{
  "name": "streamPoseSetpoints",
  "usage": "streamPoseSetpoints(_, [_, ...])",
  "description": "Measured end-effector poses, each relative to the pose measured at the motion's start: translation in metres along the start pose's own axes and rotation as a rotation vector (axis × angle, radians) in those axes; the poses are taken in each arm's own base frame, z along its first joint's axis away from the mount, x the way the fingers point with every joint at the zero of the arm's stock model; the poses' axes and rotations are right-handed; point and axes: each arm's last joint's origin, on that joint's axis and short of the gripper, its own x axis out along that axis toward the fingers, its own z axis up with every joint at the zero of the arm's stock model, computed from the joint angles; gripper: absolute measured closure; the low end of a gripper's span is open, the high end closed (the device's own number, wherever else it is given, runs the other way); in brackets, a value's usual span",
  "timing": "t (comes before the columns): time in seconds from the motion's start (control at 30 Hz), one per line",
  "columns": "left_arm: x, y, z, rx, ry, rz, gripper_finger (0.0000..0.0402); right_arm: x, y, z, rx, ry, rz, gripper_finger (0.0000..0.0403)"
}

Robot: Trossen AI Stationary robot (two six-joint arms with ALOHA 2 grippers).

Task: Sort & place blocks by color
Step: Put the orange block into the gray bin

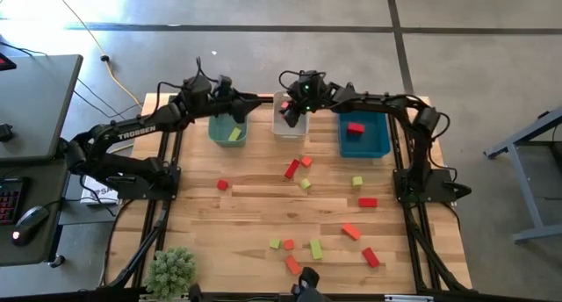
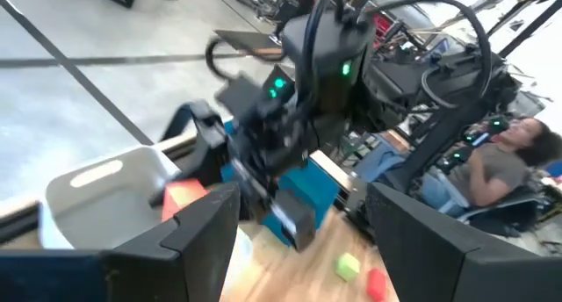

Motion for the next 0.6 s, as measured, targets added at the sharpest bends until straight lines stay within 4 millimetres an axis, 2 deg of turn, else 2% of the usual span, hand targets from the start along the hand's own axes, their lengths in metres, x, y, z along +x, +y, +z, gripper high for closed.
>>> streamPoseSetpoints(0.2, [-0.003,0.009,0.005,0.000,-0.022,0.035,0.0163,0.008,-0.004,-0.011,-0.043,0.064,-0.050,0.0287])
streamPoseSetpoints(0.4, [-0.005,0.017,0.010,-0.006,-0.043,0.068,0.0163,0.008,-0.006,-0.014,-0.100,0.101,-0.086,0.0287])
streamPoseSetpoints(0.6, [-0.007,0.020,0.012,-0.009,-0.050,0.082,0.0163,0.007,-0.006,-0.020,-0.080,0.166,-0.087,0.0288])
